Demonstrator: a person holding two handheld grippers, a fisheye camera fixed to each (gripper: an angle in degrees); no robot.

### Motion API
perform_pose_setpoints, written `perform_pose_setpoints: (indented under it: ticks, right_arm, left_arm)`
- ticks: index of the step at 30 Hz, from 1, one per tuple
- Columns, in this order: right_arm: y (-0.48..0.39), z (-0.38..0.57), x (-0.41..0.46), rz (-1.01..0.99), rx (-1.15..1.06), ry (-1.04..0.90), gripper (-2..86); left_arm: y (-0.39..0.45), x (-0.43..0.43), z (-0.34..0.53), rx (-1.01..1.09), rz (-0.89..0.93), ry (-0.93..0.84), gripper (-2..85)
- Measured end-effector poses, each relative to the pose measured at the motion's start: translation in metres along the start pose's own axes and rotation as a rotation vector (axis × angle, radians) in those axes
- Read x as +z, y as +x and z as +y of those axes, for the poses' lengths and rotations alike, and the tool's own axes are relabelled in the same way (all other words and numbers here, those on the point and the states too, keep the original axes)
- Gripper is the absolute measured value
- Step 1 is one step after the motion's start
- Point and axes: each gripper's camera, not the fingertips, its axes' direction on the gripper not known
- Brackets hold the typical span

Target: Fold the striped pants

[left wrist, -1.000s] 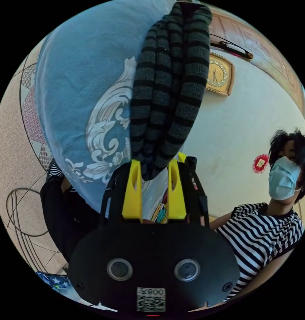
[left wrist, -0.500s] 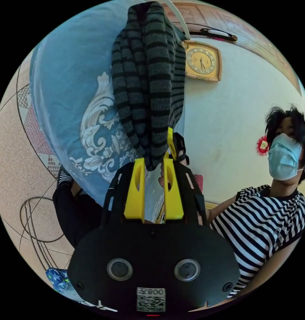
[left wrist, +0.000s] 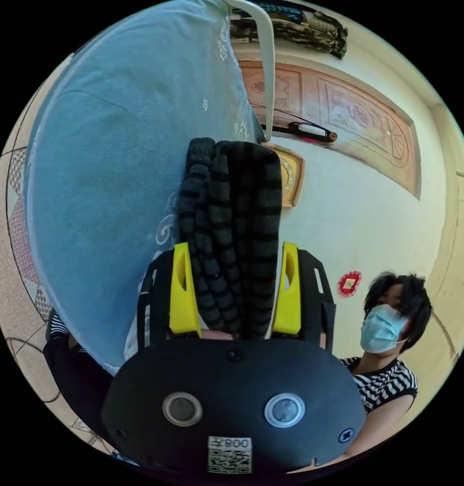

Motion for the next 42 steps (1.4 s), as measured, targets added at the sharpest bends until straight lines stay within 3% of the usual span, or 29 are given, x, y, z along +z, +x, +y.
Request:
perform_pose_setpoints:
  ticks: [8,15,24,31,42]
  right_arm:
    - [-0.011,0.011,-0.008,0.001,0.011,0.023,7.0]
    - [-0.022,0.019,-0.021,-0.051,0.014,0.048,6.9]
    - [-0.035,0.032,-0.028,-0.072,0.023,0.017,6.9]
    - [-0.04,0.055,-0.028,-0.068,0.025,0.0,6.9]
    - [-0.043,0.11,-0.026,-0.059,0.034,0.004,7.0]
  left_arm:
    - [-0.027,-0.002,-0.043,-0.155,0.027,-0.032,20.3]
    - [-0.025,-0.012,-0.019,-0.155,0.061,-0.052,23.2]
    - [-0.058,0.032,-0.031,-0.133,0.303,0.003,25.7]
    - [-0.091,0.053,-0.058,-0.151,0.241,0.061,24.2]
    - [-0.13,0.114,-0.069,-0.058,0.064,0.076,11.6]
